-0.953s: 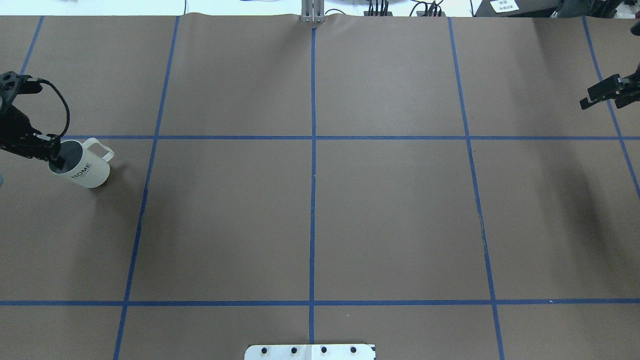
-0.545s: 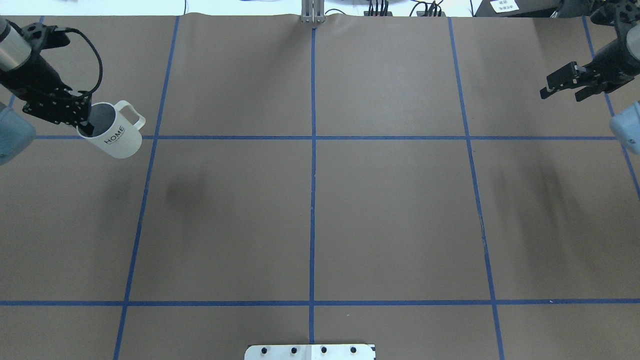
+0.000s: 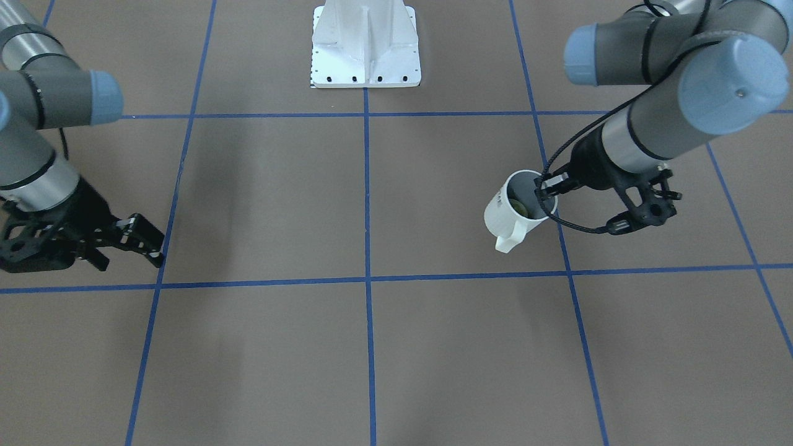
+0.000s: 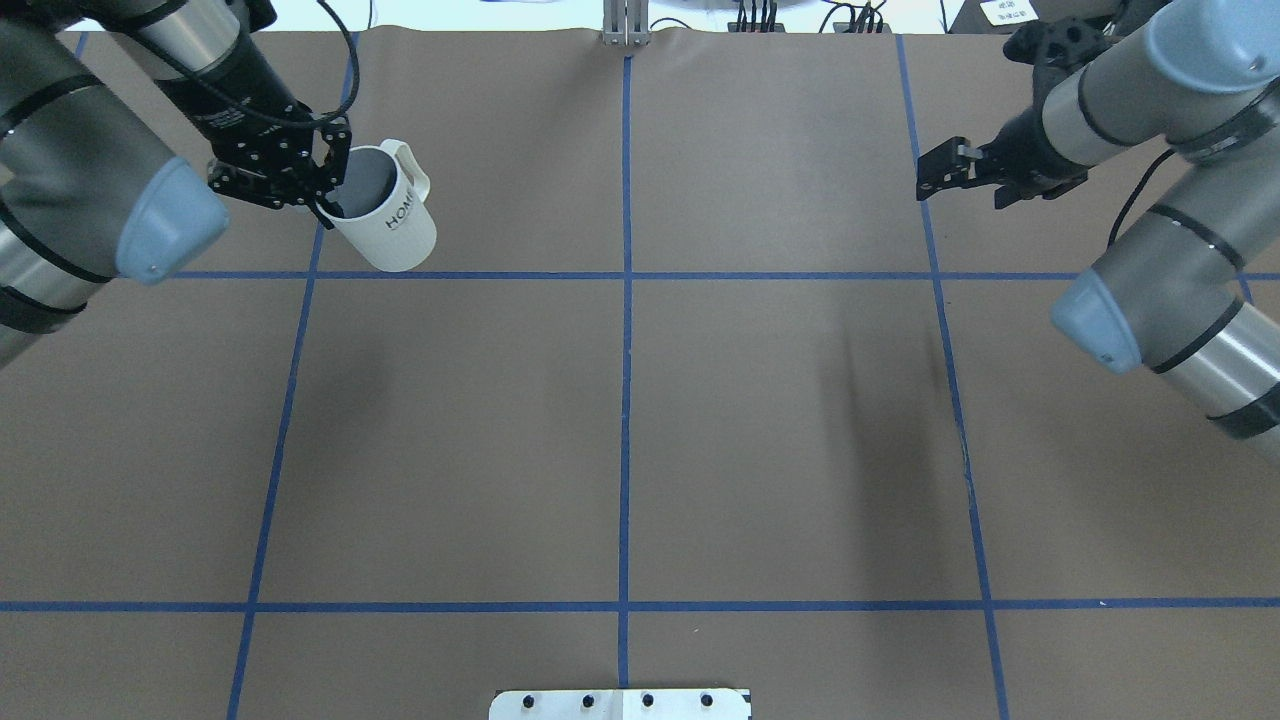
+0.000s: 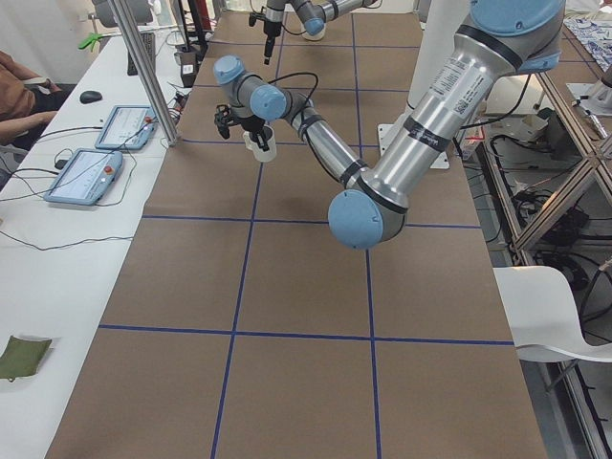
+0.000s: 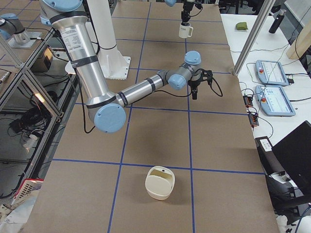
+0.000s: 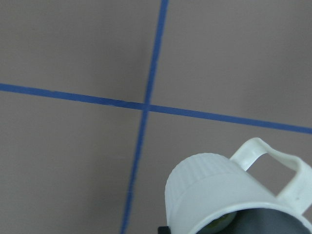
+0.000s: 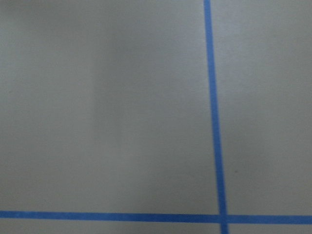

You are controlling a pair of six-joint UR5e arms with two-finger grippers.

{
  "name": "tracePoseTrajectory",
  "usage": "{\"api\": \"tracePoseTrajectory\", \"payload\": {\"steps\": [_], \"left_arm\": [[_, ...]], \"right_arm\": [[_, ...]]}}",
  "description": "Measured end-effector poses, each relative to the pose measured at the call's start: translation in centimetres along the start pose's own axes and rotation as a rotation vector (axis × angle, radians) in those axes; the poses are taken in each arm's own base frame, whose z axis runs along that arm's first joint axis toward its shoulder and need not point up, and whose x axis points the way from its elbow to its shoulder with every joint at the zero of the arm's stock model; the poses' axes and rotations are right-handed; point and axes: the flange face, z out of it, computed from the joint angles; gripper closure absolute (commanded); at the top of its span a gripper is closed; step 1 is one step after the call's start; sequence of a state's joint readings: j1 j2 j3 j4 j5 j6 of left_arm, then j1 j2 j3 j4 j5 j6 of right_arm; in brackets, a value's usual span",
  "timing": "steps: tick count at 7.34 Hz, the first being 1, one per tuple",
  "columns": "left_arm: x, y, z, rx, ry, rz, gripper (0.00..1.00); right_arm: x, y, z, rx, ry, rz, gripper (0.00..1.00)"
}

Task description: Left arm hands cup to right arm to dump lemon

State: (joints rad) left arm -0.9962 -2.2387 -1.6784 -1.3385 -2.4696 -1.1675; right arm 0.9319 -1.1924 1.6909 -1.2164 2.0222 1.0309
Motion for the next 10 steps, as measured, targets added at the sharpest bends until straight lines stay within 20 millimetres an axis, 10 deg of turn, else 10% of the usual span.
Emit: {"api": "tracePoseTrajectory", "payload": {"steps": [2,5,10], "left_arm": [[8.0,1.1,0.6,-0.02,0.005,-0.131,1.0],[13.1,1.6,1.2,0.009,0.023,-0.25,1.0],[21.1,5.0,3.2,0.096,-0.003,-0.474,1.0]], "right_arm": [[-8.5,5.0,0.4,0.131,-0.025,0.024,0.01],[-18.5,14.4,0.7,0.417,-0.094,-0.06,0.02],[-24.0,21.4,0.4,0.67,-0.051,-0.308,0.02]]}}
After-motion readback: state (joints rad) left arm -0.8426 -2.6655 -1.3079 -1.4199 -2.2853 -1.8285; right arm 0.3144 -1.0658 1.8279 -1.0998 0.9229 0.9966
